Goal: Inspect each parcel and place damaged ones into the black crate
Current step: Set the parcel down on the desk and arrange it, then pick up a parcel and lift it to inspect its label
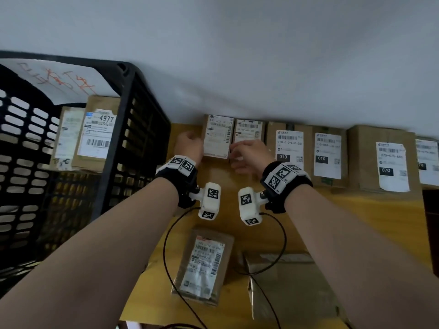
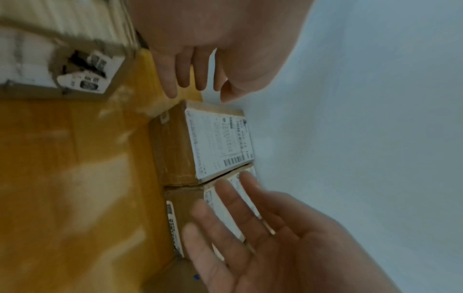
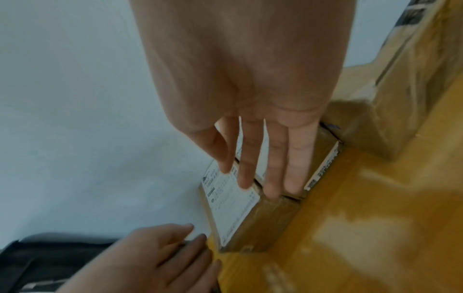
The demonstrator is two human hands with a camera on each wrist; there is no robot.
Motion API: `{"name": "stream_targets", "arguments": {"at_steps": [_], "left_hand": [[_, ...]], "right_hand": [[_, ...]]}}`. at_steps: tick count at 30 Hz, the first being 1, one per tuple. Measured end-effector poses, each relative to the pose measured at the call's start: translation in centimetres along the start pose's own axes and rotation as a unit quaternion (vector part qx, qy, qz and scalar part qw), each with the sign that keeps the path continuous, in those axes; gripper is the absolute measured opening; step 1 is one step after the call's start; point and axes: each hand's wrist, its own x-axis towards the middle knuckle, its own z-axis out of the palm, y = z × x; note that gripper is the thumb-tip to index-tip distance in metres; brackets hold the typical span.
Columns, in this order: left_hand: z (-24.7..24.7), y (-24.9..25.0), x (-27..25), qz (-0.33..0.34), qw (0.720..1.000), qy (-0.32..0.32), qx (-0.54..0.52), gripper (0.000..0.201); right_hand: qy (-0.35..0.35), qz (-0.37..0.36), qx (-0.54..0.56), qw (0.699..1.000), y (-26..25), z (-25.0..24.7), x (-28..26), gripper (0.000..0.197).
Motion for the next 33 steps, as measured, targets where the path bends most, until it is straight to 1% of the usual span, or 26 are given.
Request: {"name": "stream_targets", "arguments": {"at_steps": [2, 5, 7, 9, 10, 13, 16, 18, 19, 20, 21, 23, 25, 26, 29, 33], "left_hand": [[-1.4, 0.2, -0.8, 0.025, 0.999, 0.030, 0.006, 0.049], [-3.7, -0.2, -1.6, 0.063, 0.996, 0.052, 0.026, 0.049], [-5.3, -1.1, -1.8, 0.064, 0.994, 0.055, 0.064, 0.051], [-6.5, -2.1, -2.2, 0.022, 0.994, 0.038, 0.102, 0.056], [-6.8, -2.9, -2.2, -0.010, 0.994, 0.019, 0.108, 0.060], [-7.4, -5.2, -2.5, -0.087, 0.994, -0.020, 0.070, 0.066], [-7.4, -7.3, -2.6, -0.142, 0.989, -0.051, -0.001, 0.052], [-7.4, -8.0, -3.4, -0.157, 0.984, -0.080, -0.022, 0.037], [-7.2, -8.1, -3.7, -0.154, 0.983, -0.094, -0.025, 0.027], [-7.1, -8.2, -3.9, -0.143, 0.984, -0.102, -0.020, 0.020], [-7.0, -8.0, -4.3, -0.132, 0.985, -0.110, -0.021, 0.017], [-7.2, -7.4, -5.1, -0.104, 0.987, -0.124, -0.020, 0.017], [-7.9, -6.3, -6.5, -0.066, 0.988, -0.133, -0.029, 0.016], [-8.3, -5.7, -7.4, -0.049, 0.989, -0.135, -0.039, 0.019], [-10.0, -3.4, -10.6, 0.005, 0.987, -0.133, -0.085, 0.016], [-13.4, 1.3, -16.2, 0.109, 0.974, -0.140, -0.143, 0.023]], "right_hand": [[-0.029, 0.015, -0.016, 0.999, 0.1, 1.2, -0.8, 0.020], [-0.061, 0.037, -0.041, 0.997, 0.3, 3.3, -2.0, 0.022], [-0.083, 0.059, -0.063, 0.993, 0.7, 4.8, -2.6, 0.028], [-0.099, 0.077, -0.074, 0.989, 1.2, 6.3, -3.0, 0.039], [-0.105, 0.084, -0.078, 0.988, 1.5, 7.0, -3.2, 0.044], [-0.123, 0.107, -0.108, 0.981, 2.5, 8.8, -3.9, 0.057], [-0.152, 0.130, -0.080, 0.977, 3.7, 10.1, -4.9, 0.059], [-0.165, 0.136, -0.029, 0.976, 4.4, 10.8, -5.4, 0.057], [-0.157, 0.138, -0.011, 0.978, 4.6, 10.9, -5.6, 0.054], [-0.143, 0.139, 0.000, 0.980, 4.7, 11.0, -5.8, 0.051], [-0.130, 0.135, 0.001, 0.982, 4.7, 11.0, -6.1, 0.050], [-0.099, 0.095, -0.018, 0.990, 4.4, 10.2, -6.9, 0.048], [-0.055, 0.058, -0.013, 0.997, 3.6, 8.9, -8.2, 0.049], [-0.040, 0.041, 0.003, 0.998, 2.9, 8.2, -9.3, 0.048], [0.007, -0.023, 0.029, 0.999, 0.5, 6.5, -13.2, 0.035], [0.055, -0.129, 0.061, 0.988, -3.6, 4.8, -19.9, 0.023]]}}
